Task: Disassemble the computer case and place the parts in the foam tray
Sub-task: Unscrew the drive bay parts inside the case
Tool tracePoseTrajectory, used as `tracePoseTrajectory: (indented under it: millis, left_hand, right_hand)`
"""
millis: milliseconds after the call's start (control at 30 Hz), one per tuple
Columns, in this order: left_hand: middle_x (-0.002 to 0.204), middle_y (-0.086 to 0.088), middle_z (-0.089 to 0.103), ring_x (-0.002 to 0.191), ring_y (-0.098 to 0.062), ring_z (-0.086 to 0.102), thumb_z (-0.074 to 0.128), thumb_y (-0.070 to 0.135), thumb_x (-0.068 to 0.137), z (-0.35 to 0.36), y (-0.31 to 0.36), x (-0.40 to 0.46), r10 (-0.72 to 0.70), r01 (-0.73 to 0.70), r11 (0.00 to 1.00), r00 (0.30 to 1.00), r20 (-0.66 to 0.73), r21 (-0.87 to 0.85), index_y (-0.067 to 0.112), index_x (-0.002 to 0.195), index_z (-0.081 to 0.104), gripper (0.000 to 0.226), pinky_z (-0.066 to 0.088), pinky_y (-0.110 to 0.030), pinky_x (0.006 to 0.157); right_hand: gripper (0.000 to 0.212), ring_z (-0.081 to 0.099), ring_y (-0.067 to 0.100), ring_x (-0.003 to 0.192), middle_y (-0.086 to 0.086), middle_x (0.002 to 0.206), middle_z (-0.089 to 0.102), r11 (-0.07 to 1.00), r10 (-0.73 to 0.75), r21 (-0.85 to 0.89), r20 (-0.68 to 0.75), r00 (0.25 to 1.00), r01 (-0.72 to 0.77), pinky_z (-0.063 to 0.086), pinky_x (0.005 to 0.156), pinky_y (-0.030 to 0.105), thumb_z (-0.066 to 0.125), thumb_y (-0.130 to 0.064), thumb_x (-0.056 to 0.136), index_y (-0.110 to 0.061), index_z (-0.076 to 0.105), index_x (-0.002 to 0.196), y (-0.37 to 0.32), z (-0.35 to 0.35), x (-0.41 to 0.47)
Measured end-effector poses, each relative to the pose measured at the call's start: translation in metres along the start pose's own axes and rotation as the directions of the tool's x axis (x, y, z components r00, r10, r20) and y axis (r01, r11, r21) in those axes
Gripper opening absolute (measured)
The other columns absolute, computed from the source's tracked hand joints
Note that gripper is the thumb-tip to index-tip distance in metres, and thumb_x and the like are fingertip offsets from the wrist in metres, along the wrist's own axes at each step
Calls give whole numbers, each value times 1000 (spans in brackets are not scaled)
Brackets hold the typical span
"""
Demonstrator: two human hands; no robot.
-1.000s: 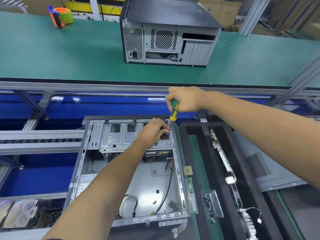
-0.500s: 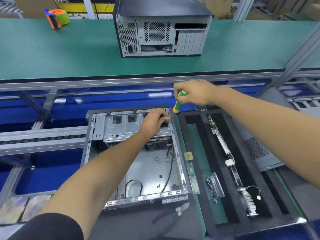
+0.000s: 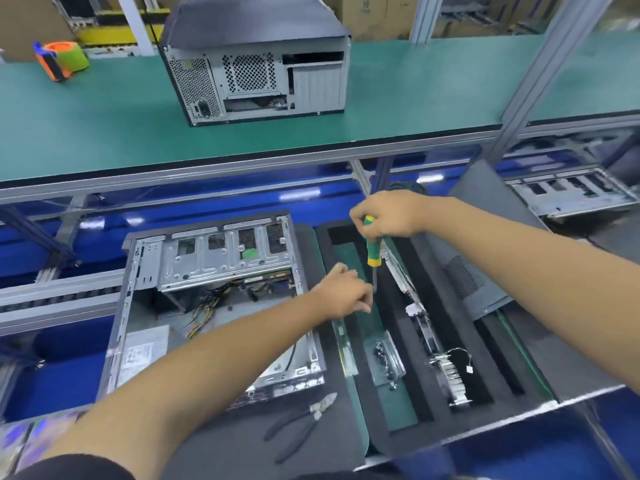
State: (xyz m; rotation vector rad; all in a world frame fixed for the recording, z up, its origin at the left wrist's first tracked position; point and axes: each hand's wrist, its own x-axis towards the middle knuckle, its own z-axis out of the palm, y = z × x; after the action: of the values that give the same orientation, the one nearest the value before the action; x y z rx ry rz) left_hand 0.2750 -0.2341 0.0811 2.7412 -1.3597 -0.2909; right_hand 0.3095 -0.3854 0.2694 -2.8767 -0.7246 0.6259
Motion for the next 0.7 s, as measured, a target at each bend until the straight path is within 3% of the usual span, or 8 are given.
tracePoseTrajectory:
  millis: [167,233,400,500,567,633,700]
  left_hand:
    - [92,8,68,95,-17,51,42,55,105,17,28,12,-81,113,980,978,195,-162,28,116,70,40,27,-39,100]
    - [96,6,69,101,-19,50,39,48,109,13,27,14,-117,154,970,973,198,-186,29,120,68,37,26,-40,103]
    - [104,16,68,113,-20,46,52,33,105,-21,-3,10,-205,205,933,978,33,-297,32,118,69,21,31,-42,103]
    - [105,6,65,106,-23,45,56,24,104,-46,-33,-7,-276,205,899,952,-136,-386,32,119,71,23,35,-41,94]
    - [99,7,64,102,-22,50,52,12,103,-58,-55,-27,-292,163,881,926,-240,-444,24,116,70,25,38,-42,95]
    - [101,9,67,103,-15,56,46,2,96,-64,-74,-47,-338,128,810,899,-278,-572,15,112,68,31,39,-37,100]
    - [105,2,71,103,-10,61,45,-2,93,-67,-88,-66,-383,137,739,891,-243,-660,7,112,67,30,43,-26,97]
  right_hand:
    - [7,68,21,83,-5,82,72,999,7,41,74,997,-10,52,74,45,59,-26,84,-24,59,77,18,15,-11]
    - [7,71,24,83,-2,84,74,998,-2,59,91,996,-3,55,77,48,60,-27,84,-23,59,78,22,17,-11]
    - [11,66,21,86,-7,87,73,995,-51,83,18,999,49,48,74,44,57,-29,87,-25,59,77,16,1,2]
    - [14,58,4,78,-15,81,69,993,-87,73,-93,992,94,38,63,35,57,-30,90,-25,59,77,4,-18,17]
    - [13,58,8,82,-15,87,71,992,-105,55,-145,984,114,37,65,35,56,-32,91,-25,57,80,-7,-31,29]
    - [13,57,17,82,-12,88,70,991,-123,26,-182,976,130,37,65,36,54,-32,93,-24,55,82,-17,-41,42]
    - [14,53,14,71,-15,75,63,988,-141,39,-201,969,152,31,59,33,55,-29,94,-22,54,82,-28,-47,56]
